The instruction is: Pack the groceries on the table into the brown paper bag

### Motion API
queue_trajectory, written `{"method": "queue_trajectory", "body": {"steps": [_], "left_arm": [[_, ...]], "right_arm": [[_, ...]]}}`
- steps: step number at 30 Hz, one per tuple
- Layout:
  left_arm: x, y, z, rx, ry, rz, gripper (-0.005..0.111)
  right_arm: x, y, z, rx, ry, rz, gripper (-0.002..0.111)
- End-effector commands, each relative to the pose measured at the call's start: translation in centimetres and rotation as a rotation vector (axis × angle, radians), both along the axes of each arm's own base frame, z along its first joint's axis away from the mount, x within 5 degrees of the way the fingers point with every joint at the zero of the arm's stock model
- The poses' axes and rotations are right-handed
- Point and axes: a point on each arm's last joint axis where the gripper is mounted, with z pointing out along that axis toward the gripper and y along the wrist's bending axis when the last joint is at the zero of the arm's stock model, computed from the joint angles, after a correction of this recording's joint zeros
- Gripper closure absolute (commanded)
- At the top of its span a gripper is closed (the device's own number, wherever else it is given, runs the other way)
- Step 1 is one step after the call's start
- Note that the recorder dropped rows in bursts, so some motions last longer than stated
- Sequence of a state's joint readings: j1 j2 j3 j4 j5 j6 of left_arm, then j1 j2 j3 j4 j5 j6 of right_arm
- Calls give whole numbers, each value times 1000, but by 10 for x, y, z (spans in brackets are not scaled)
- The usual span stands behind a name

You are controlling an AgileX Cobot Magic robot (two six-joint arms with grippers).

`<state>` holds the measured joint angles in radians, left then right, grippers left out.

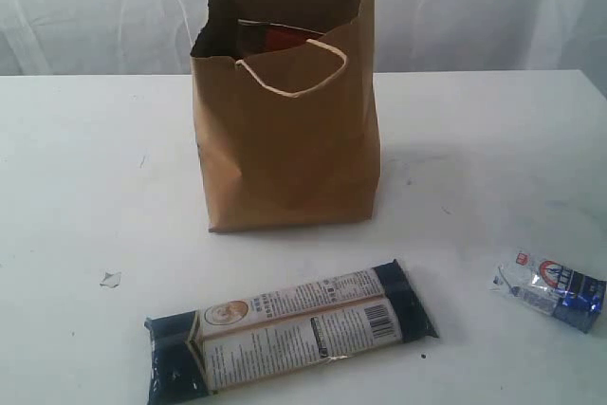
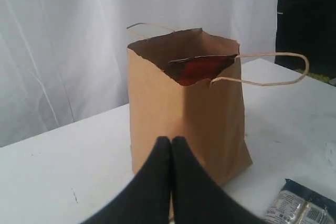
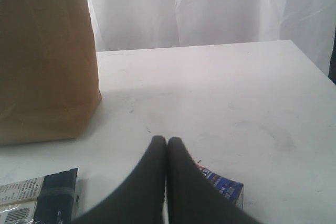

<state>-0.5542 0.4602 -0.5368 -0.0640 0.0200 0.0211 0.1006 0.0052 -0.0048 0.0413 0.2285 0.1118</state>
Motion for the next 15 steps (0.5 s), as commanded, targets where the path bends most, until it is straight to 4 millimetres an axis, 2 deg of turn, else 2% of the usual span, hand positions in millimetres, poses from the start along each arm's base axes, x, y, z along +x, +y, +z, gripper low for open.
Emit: {"method": "queue_trajectory", "body": {"steps": [1, 3, 4, 7, 12, 15], "left_arm": [[2, 0, -18, 0, -11, 5, 107], [3, 0, -43, 3, -41, 21, 107], [3, 2, -61, -15, -70, 34, 107], [0, 6, -90, -29, -98, 50, 107], [-9, 11, -126, -8, -68, 54, 107], [-13, 13, -129, -4, -60, 49, 107]], "right_arm": [[0, 0, -1, -9, -9, -2, 108], [0, 0, -1, -9, -9, -2, 108], [0, 0, -1, -9, -9, -2, 108], [0, 0, -1, -9, -9, -2, 108], [0, 0, -1, -9, -9, -2, 108], [0, 0, -1, -9, -9, -2, 108]]}}
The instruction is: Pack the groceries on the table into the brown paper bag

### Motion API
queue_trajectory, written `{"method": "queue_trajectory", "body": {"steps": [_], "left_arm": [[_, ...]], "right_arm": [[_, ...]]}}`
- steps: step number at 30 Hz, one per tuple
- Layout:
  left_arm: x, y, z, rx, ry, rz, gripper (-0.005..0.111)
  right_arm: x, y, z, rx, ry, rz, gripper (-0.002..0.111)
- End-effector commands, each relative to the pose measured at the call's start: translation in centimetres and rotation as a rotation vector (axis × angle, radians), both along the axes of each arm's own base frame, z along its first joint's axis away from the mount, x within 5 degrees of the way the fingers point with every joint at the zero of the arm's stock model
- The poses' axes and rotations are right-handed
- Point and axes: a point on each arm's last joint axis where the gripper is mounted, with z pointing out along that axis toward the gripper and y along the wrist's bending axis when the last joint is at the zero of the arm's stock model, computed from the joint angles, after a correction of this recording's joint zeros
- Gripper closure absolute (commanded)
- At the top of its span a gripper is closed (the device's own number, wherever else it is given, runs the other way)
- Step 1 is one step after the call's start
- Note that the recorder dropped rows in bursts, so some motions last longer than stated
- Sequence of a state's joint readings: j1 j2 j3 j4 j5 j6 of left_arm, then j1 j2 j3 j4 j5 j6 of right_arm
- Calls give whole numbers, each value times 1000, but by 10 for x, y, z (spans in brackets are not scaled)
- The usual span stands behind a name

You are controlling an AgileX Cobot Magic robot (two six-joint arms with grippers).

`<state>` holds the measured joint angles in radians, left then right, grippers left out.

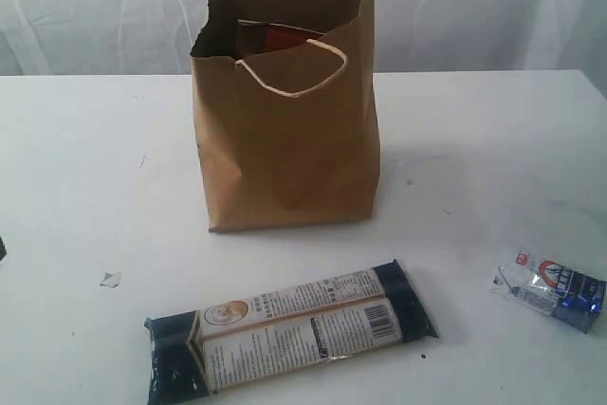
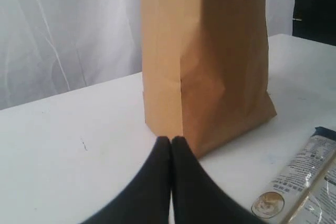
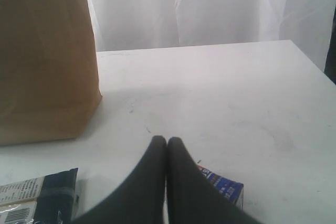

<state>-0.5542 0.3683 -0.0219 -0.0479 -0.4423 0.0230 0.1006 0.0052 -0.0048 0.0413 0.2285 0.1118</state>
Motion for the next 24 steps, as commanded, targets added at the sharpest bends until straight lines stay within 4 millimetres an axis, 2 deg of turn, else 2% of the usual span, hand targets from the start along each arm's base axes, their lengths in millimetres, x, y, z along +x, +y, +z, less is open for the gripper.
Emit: {"method": "queue_trajectory", "body": {"steps": [1, 16, 24], "left_arm": [[-6, 3, -6, 8, 2, -12, 107], [-28, 12, -18, 38, 57, -51, 107], [-30, 12, -24, 67, 105, -59, 107]], "right_arm": [[0, 0, -1, -9, -9, -2, 108], [0, 0, -1, -9, -9, -2, 108], [0, 0, -1, -9, -9, -2, 108]]}}
